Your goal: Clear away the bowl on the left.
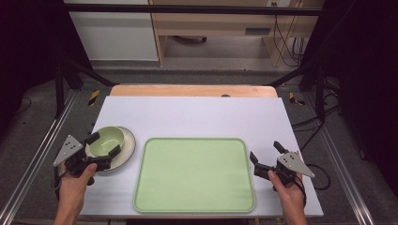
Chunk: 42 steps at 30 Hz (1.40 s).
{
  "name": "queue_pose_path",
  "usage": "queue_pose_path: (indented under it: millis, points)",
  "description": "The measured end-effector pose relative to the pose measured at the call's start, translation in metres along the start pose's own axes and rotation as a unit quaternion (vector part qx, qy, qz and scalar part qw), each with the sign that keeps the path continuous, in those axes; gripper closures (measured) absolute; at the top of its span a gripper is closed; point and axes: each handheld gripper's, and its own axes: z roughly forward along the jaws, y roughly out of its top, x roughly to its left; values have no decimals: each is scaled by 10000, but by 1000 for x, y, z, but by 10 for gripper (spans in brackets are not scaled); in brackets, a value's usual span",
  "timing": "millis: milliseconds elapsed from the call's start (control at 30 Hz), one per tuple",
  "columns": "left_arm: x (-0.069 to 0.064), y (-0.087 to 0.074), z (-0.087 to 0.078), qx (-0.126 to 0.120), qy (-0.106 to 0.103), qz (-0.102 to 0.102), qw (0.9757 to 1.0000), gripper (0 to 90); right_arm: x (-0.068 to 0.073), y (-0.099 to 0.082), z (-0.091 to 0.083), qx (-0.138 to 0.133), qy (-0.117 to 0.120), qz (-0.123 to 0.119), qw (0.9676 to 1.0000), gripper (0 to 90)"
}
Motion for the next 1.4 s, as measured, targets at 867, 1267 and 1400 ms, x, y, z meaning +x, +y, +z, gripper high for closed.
queue_pose_path:
  millis: [867, 1267, 1400]
  points:
    - [50, 15, 18, 938, 1289, -170, 9871, 78, -1, 1, -2, -31, -34, 50, 10000, 49]
    - [57, 5, 17, 1291, 1577, -356, 9784, 105, -2, 0, -4, -11, -54, 61, 10000, 49]
    - [61, 1, 16, 1445, 1742, -477, 9729, 127, -1, 0, -3, -10, -43, 49, 10000, 49]
